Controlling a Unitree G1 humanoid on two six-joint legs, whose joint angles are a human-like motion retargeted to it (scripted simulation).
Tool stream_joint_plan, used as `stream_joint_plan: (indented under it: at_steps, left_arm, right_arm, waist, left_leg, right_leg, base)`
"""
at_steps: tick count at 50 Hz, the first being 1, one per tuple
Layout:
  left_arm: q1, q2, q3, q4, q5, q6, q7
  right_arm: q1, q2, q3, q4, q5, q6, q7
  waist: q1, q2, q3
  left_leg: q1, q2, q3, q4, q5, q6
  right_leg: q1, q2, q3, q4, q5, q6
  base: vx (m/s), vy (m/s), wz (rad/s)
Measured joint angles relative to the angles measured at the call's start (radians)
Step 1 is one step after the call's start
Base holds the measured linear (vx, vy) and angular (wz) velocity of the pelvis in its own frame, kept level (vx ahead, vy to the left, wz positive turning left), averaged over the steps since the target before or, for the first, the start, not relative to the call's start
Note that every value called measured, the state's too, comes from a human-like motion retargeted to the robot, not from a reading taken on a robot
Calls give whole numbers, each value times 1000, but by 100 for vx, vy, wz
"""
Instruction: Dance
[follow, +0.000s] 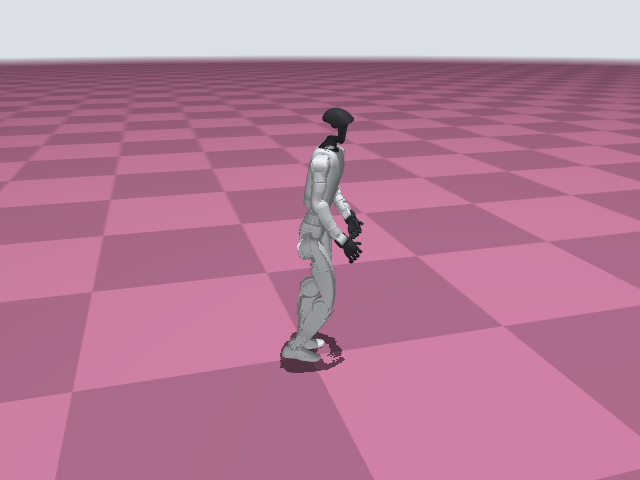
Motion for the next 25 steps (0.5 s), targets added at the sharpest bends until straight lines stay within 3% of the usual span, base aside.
stream_joint_plan:
  at_steps: [7, 11, 15, 17, 19, 22, 25]
  left_arm:
    - [34, 91, 40, -298, -92, 2, -115]
    - [68, 130, 55, -353, -92, 22, -160]
    - [74, 120, 31, -242, -25, 40, -207]
    - [44, 107, 7, -125, 39, 38, -250]
    - [34, 104, -14, -69, 89, 51, -274]
    - [-10, 113, -54, 16, 175, 56, -327]
    - [-41, 128, -89, 43, 231, 51, -368]
  right_arm:
    - [-7, -65, -11, 49, -9, -24, 29]
    - [25, -71, -44, 145, -9, -27, 38]
    - [61, -37, -105, 257, -5, -38, 68]
    - [77, -15, -140, 293, 8, -39, 103]
    - [99, -5, -152, 302, 20, -37, 126]
    - [125, 7, -164, 295, 41, -40, 164]
    - [142, 13, -168, 273, 58, -42, 184]
  waist:
    - [-10, -61, -68]
    - [13, -93, -116]
    - [34, -92, -126]
    - [50, -71, -145]
    - [34, -83, -147]
    - [39, -89, -147]
    - [56, -48, -137]
  left_leg:
    - [-17, -20, 107, 73, -47, 34]
    - [10, -53, 132, 53, -88, 41]
    - [78, -42, 209, 4, -76, 31]
    - [61, 18, 236, 56, -93, 31]
    - [49, 39, 231, 125, -89, 42]
    - [-38, 130, 137, 363, -163, 68]
    - [-157, 230, -24, 606, -269, 67]
  right_leg:
    - [-79, -173, -109, 149, -53, 1]
    - [-46, -249, -164, 170, -96, 23]
    - [37, -207, -175, 36, -84, 59]
    - [84, -123, -159, -116, -30, 64]
    - [78, -113, -116, -130, -20, 74]
    - [97, -56, -53, -197, 8, 70]
    - [112, 36, -14, -229, 39, 54]
  base:
    - [-10, 7, -291]
    - [-19, -6, -325]
    - [-14, -17, -274]
    - [-8, -21, -225]
    - [-6, -23, -183]
    - [-2, -20, -167]
    - [-6, -13, -143]
